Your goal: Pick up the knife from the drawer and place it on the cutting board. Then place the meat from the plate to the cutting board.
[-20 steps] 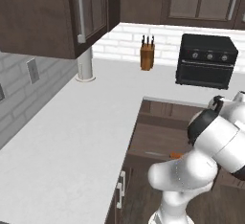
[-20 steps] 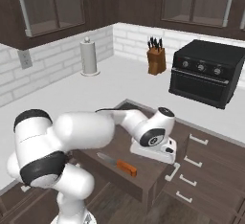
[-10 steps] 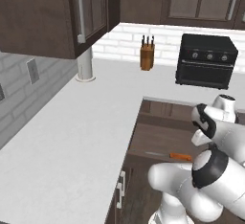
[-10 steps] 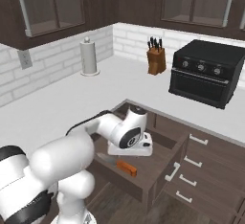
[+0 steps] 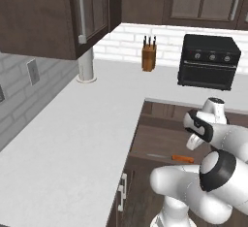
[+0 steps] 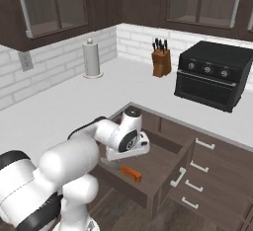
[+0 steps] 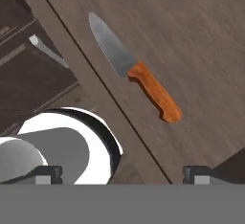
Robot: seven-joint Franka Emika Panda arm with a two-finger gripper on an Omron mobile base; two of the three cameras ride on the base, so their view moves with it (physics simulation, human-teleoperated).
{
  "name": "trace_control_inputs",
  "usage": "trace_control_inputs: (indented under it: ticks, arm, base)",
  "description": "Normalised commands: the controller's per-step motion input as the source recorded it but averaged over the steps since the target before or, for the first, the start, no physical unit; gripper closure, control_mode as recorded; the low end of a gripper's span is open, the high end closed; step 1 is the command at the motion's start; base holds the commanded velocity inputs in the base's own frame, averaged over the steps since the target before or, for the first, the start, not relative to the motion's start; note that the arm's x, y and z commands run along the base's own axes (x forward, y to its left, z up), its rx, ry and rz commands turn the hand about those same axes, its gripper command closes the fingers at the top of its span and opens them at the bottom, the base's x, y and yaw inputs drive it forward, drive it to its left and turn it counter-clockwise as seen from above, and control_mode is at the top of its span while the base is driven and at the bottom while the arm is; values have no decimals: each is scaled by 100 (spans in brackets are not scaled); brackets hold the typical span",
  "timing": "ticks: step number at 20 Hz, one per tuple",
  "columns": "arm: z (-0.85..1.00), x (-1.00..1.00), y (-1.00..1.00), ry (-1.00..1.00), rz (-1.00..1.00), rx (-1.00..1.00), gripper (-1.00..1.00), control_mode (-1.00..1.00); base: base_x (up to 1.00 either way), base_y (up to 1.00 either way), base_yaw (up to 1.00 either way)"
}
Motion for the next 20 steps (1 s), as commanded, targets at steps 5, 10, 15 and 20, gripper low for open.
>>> trace_control_inputs:
  ticks: [5,10,15,20]
  arm:
    - [-20,45,0,0,13,0,-100,-100]
    - [-24,23,-4,0,6,0,-100,-100]
    - [-29,22,-6,0,6,1,-100,-100]
    - [-29,29,-2,0,6,0,-100,-100]
  base:
    - [0,0,0]
    - [0,0,0]
    - [0,0,0]
    - [0,0,0]
